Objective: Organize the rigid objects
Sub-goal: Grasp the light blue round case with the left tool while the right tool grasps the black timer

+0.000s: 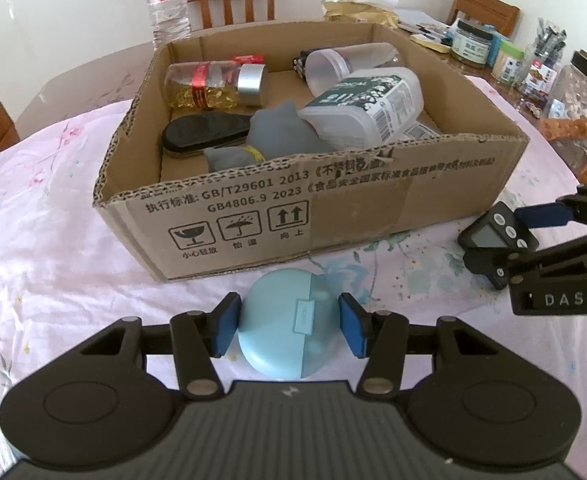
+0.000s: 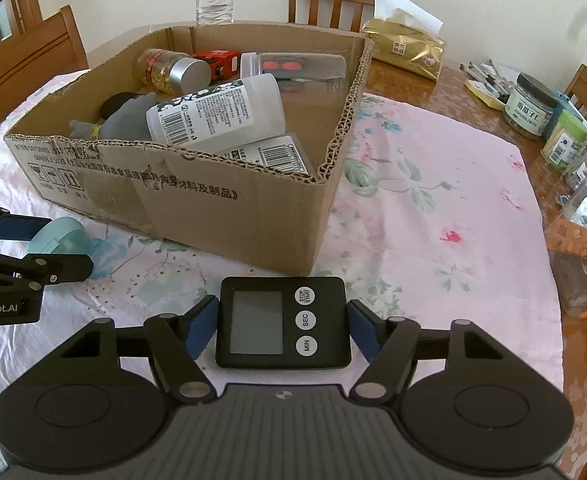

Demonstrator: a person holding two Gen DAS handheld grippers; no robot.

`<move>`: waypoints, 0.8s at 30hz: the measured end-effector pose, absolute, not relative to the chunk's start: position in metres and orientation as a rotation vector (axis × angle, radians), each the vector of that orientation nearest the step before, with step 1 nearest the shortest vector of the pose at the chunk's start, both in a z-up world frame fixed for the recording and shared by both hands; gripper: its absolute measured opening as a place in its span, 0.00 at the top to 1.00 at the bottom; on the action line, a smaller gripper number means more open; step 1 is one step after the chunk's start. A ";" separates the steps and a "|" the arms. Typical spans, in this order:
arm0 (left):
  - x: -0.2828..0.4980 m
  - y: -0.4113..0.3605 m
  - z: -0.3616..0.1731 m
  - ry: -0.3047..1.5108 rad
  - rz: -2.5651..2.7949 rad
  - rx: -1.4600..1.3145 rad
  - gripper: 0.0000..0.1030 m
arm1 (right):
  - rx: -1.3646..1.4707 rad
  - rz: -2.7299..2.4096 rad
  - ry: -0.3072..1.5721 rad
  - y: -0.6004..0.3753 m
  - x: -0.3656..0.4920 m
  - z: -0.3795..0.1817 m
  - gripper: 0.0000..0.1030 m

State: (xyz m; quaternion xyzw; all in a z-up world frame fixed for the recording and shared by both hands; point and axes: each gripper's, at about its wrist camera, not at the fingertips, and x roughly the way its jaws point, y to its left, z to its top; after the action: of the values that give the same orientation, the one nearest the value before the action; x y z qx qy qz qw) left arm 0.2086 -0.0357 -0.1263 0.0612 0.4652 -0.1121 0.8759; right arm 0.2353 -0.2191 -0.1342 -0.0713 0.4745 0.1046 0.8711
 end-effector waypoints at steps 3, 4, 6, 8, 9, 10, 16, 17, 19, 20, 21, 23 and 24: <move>0.207 -0.031 -0.126 0.970 -0.270 0.144 0.48 | -0.150 0.224 0.992 -0.220 0.236 -0.134 0.27; 0.207 -0.030 -0.126 0.972 -0.277 0.147 0.48 | -0.151 0.226 0.991 -0.220 0.236 -0.134 0.27; 0.208 -0.030 -0.126 0.974 -0.287 0.155 0.48 | -0.154 0.226 0.990 -0.220 0.236 -0.134 0.27; 0.210 -0.031 -0.126 0.980 -0.294 0.158 0.49 | -0.152 0.223 0.994 -0.219 0.235 -0.134 0.28; 0.210 -0.032 -0.125 0.983 -0.296 0.161 0.49 | -0.150 0.219 0.996 -0.219 0.235 -0.134 0.28; 0.210 -0.032 -0.125 0.986 -0.299 0.164 0.49 | -0.147 0.215 1.000 -0.219 0.235 -0.134 0.28; 0.205 -0.032 -0.124 1.008 -0.319 0.177 0.49 | -0.146 0.201 1.021 -0.220 0.233 -0.131 0.28; 0.205 -0.031 -0.123 1.015 -0.321 0.179 0.49 | -0.145 0.202 1.027 -0.221 0.232 -0.130 0.28; 0.202 -0.029 -0.121 1.028 -0.331 0.184 0.49 | -0.142 0.212 1.037 -0.223 0.230 -0.127 0.28; 0.201 -0.028 -0.120 1.031 -0.337 0.188 0.49 | -0.141 0.218 1.040 -0.224 0.229 -0.124 0.28; 0.200 -0.027 -0.119 1.034 -0.341 0.197 0.49 | -0.144 0.225 1.043 -0.225 0.229 -0.121 0.28; 0.197 -0.025 -0.115 1.039 -0.350 0.215 0.49 | -0.158 0.244 1.045 -0.226 0.227 -0.114 0.28; 0.196 -0.023 -0.112 1.039 -0.355 0.222 0.49 | -0.167 0.254 1.044 -0.226 0.225 -0.110 0.28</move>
State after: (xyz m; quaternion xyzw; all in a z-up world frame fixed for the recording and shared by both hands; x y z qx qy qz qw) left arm 0.1955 -0.0234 -0.1118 0.1052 0.4926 -0.1683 0.8473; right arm 0.2252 -0.2262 -0.1097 -0.0797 0.4966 0.1207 0.8558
